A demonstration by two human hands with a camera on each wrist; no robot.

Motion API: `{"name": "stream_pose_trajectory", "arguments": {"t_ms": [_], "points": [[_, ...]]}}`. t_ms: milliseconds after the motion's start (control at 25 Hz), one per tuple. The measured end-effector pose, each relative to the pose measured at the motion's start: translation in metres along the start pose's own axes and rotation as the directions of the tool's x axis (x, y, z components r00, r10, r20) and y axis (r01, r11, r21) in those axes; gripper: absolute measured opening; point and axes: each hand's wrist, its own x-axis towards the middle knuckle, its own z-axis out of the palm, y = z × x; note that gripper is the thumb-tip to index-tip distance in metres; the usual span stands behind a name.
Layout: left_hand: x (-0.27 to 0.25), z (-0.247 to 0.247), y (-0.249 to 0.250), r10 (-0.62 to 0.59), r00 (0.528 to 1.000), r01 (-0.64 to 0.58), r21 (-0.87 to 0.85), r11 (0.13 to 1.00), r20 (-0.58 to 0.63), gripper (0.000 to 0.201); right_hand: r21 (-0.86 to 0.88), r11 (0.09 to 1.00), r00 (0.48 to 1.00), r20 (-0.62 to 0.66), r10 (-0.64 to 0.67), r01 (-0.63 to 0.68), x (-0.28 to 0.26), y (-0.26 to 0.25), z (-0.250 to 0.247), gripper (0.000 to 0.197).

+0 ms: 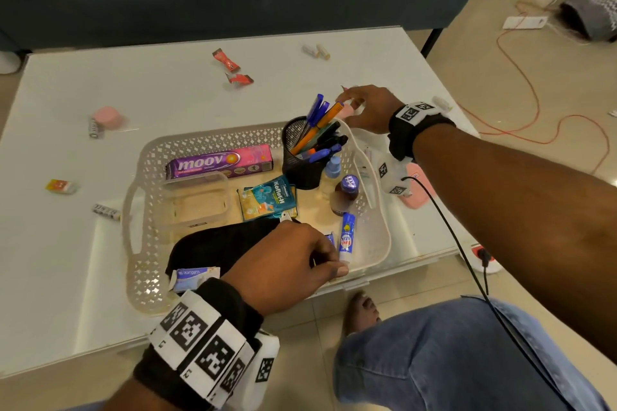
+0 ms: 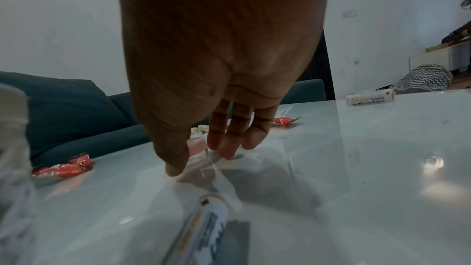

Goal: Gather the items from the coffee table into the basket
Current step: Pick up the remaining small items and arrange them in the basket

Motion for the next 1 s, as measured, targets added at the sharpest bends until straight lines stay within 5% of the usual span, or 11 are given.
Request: {"name": "stream_pose_trajectory", "arguments": {"t_ms": [200, 440, 600, 720, 840, 1000], "points": [[0.0, 0.0, 0.001, -0.001, 1.0, 0.001, 0.008, 1.0, -0.001, 0.029, 0.054, 0.997, 0.995, -0.087, 0.053, -0.049, -0.017, -0.004, -0.016, 0.048], [-0.002, -0.003, 0.0, 0.016, 1.0, -0.016, 0.026, 1.0, 0.001, 0.027, 0.266, 0.964, 0.906, -0.41, 0.103, 0.011, -0.101, -0.039, -0.07, 0.043], [-0.005, -0.016, -0.006, 0.022, 0.999, -0.023, -0.012, 1.0, -0.05, 0.004, 0.332, 0.941, 0.921, -0.385, 0.065, 0.073, -0.168, -0.076, -0.082, 0.038], [-0.009, -0.031, -0.015, -0.022, 0.984, -0.003, -0.138, 0.99, -0.178, 0.031, 0.386, 0.902, 0.936, -0.347, -0.053, 0.194, -0.197, -0.106, -0.069, 0.036], [-0.013, -0.041, -0.02, 0.016, 0.91, -0.11, -0.203, 0.973, -0.415, 0.051, 0.395, 0.89, 0.951, -0.286, -0.118, 0.229, -0.207, -0.119, -0.041, 0.036], [-0.015, -0.044, -0.016, 0.06, 0.85, -0.198, -0.212, 0.957, -0.524, 0.052, 0.379, 0.884, 0.942, -0.292, -0.167, 0.275, -0.211, -0.13, 0.0, 0.037]]}}
